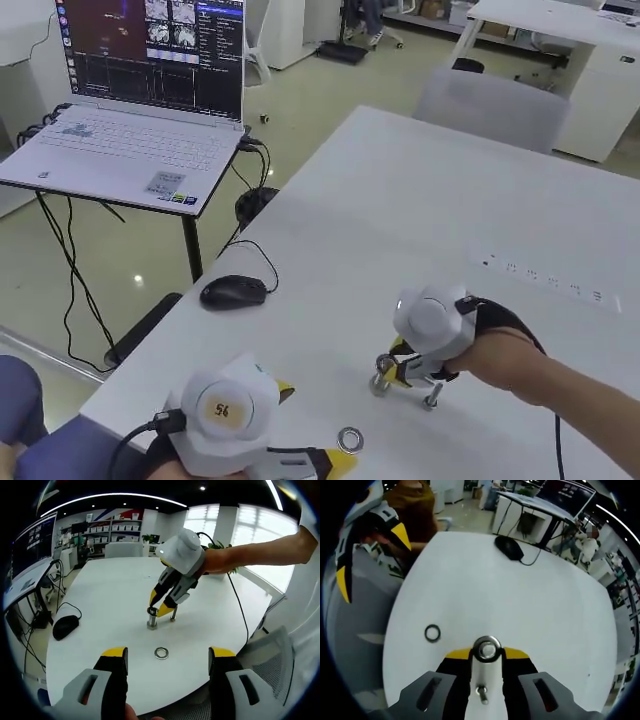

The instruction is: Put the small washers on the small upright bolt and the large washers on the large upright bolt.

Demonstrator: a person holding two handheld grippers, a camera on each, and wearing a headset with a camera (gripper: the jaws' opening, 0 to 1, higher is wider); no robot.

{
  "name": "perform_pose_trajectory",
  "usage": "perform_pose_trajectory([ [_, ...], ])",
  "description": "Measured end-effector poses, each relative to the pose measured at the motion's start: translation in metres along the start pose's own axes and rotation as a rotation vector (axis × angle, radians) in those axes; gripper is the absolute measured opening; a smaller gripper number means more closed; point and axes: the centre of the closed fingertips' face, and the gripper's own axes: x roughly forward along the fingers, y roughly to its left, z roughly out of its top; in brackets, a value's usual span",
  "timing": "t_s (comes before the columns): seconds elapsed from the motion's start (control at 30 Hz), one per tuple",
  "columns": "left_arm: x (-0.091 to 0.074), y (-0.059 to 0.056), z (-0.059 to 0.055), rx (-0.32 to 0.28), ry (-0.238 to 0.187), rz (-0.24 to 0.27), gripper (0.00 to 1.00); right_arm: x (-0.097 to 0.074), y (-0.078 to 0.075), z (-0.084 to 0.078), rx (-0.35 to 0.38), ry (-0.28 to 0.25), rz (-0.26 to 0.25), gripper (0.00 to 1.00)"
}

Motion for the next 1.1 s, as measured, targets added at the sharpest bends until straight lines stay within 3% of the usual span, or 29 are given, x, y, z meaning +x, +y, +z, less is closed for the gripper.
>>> perform_pose_trajectory([
  [0.3,-0.002,0.000,-0.003,-0.006,0.002,0.004,0.65,0.013,0.001,-0.007,0.016,0.024,0.017,0.23],
  [0.5,-0.003,0.002,-0.004,-0.006,0.002,0.007,0.65,0.028,0.002,-0.016,0.080,0.050,0.027,0.23],
  [0.77,-0.006,0.003,-0.004,-0.007,0.002,0.012,0.65,0.042,0.005,-0.021,0.102,0.072,0.005,0.24],
  [0.97,-0.006,0.003,-0.004,-0.006,0.001,0.013,0.64,0.038,0.007,-0.022,0.099,0.069,-0.002,0.25],
  [1.1,-0.007,0.003,-0.004,-0.007,0.002,0.014,0.64,0.027,0.005,-0.023,0.129,0.050,-0.016,0.28],
])
